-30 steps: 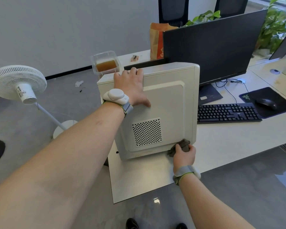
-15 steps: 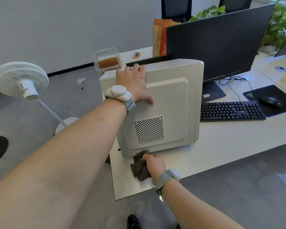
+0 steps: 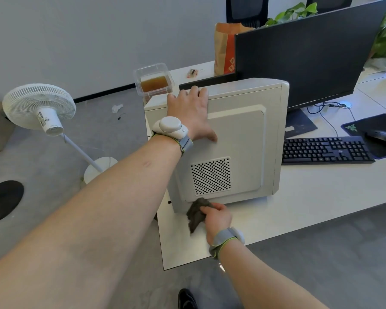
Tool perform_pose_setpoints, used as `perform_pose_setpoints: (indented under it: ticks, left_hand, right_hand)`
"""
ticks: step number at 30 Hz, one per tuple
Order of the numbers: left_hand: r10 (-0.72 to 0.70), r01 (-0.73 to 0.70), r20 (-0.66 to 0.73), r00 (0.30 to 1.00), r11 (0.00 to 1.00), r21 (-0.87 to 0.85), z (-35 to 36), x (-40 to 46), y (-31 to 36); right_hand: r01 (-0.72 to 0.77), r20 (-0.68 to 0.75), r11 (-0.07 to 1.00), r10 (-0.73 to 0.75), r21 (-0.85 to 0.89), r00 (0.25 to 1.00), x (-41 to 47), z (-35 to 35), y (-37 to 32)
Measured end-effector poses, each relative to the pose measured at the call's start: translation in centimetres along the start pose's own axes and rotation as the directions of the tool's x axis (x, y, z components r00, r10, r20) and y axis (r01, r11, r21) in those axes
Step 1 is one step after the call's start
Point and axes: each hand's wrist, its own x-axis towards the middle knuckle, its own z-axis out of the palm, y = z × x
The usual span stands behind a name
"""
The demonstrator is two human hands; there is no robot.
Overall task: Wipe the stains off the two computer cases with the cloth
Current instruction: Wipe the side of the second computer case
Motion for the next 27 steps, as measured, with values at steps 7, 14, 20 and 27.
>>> perform_pose_setpoints:
  ticks: [7,14,20,27]
  left_hand:
    - [-0.011,0.011,-0.005,1.0,1.0,-0.008,0.0,0.1,0.0]
    - [-0.002,0.002,-0.006,1.0,1.0,-0.002,-0.2,-0.2,0.0]
    - [0.004,-0.004,-0.016,1.0,1.0,0.001,0.0,-0.1,0.1]
    - [0.002,-0.002,-0.023,1.0,1.0,0.009,0.1,-0.2,0.1]
  right_hand:
    - [0.034,-0.401,0.966,0.075,0.257,0.913,3.6,-5.4,-3.9]
    - [0.102,-0.276,0.989,-0.068,0.11,0.959,2.1,-1.8,-1.2]
    - [-0.036,-0.08,0.997,0.041,0.062,0.996,0.7,0.9,0.3]
    - [-0.371,0.289,0.92,0.324,0.126,0.901,-2.2,5.5,0.0]
